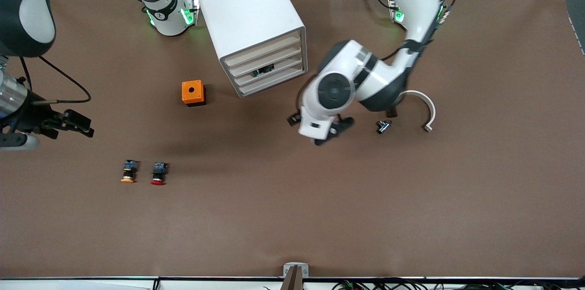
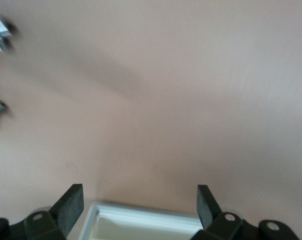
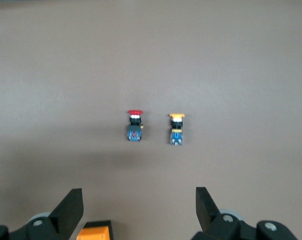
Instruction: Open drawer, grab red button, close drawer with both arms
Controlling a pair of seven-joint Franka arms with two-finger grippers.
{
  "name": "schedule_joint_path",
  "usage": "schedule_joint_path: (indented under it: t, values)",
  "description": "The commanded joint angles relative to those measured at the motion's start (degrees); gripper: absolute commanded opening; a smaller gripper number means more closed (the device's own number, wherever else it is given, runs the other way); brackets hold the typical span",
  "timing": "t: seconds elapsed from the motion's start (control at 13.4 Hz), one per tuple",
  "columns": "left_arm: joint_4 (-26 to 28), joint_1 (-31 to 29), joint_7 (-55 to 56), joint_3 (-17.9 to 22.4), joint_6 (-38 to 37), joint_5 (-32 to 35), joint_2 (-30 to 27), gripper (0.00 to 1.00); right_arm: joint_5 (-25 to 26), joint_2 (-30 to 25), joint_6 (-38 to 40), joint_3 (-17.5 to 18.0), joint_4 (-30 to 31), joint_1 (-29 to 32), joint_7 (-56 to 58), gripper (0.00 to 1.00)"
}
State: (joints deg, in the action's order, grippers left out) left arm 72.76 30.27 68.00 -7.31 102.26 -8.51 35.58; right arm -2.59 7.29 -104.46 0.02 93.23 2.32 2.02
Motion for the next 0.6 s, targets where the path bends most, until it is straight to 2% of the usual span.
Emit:
schedule_joint_path:
  t: [0.0,0.22,0.52]
  values:
    - [1.50,-5.46,0.12,-0.43,-0.92,4.89,-5.68,1.00,1.45,-4.29,4.77,1.03,1.43,0.67,-6.22,1.00]
    - [1.50,-10.74,-2.42,-0.43,-4.52,8.84,-10.51,1.00,1.62,-6.58,7.95,0.77,1.25,0.93,-6.68,1.00]
    - [1.59,-16.72,-12.87,-0.43,-11.19,10.79,-16.75,1.00,1.54,-7.55,12.51,0.86,-1.19,1.11,-6.33,1.00]
